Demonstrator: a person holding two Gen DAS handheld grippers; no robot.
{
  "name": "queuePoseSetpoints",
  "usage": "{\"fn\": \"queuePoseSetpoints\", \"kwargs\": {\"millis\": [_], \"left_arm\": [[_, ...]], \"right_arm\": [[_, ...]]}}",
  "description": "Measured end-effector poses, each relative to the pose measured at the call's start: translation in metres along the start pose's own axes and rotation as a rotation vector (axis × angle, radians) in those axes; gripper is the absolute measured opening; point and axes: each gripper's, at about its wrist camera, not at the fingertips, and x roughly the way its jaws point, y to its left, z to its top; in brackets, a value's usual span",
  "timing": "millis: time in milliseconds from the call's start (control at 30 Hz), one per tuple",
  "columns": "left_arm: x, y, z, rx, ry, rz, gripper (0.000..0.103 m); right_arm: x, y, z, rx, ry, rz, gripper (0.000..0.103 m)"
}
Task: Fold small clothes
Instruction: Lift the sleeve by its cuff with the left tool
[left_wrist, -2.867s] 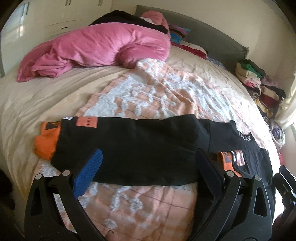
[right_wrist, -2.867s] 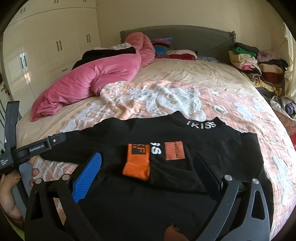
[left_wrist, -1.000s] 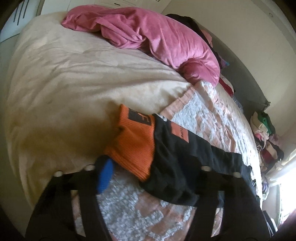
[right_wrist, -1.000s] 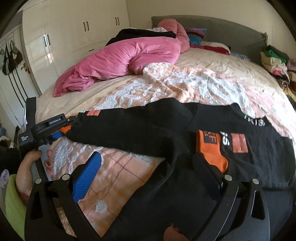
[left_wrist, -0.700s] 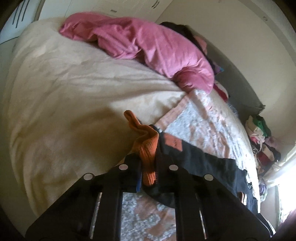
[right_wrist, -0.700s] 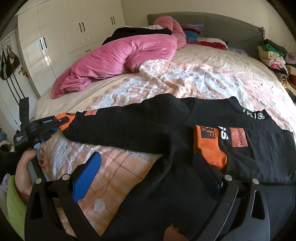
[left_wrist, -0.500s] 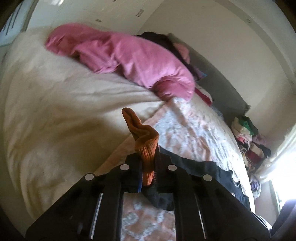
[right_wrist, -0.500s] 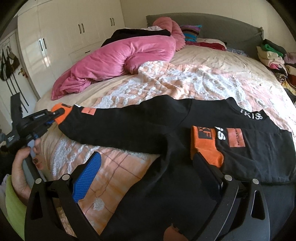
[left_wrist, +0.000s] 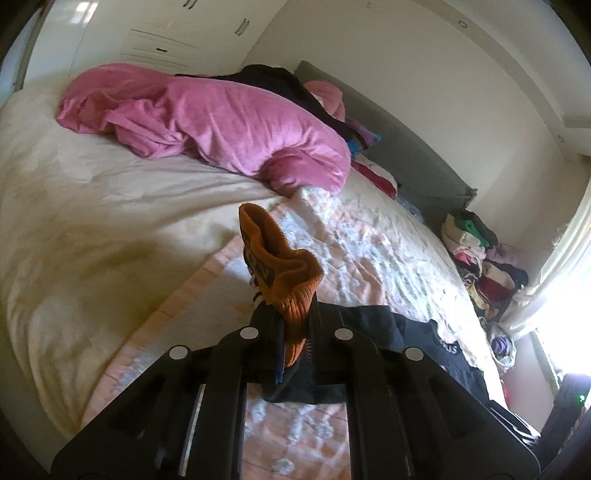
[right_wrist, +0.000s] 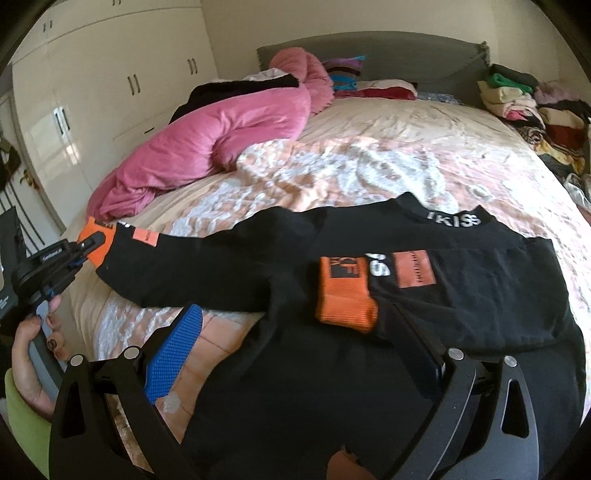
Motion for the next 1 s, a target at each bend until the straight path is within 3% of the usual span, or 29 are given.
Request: {"fn": "queuePoseSetpoints", "kwargs": {"millis": [500,1000], "left_arm": [[0.001,-0.074,-0.020,0.101,0.083,-0.100,0.003],[-0.002,-0.126,-0.028,0.167,0.107,-0.152,0.003]], "right_arm": [[-0.037,-0.050,-0.001,0.096,-0.070,-0.055,0.099],[-0.073,-0.096,-0.011,0.195,-0.129,-0.087,0.099]]}}
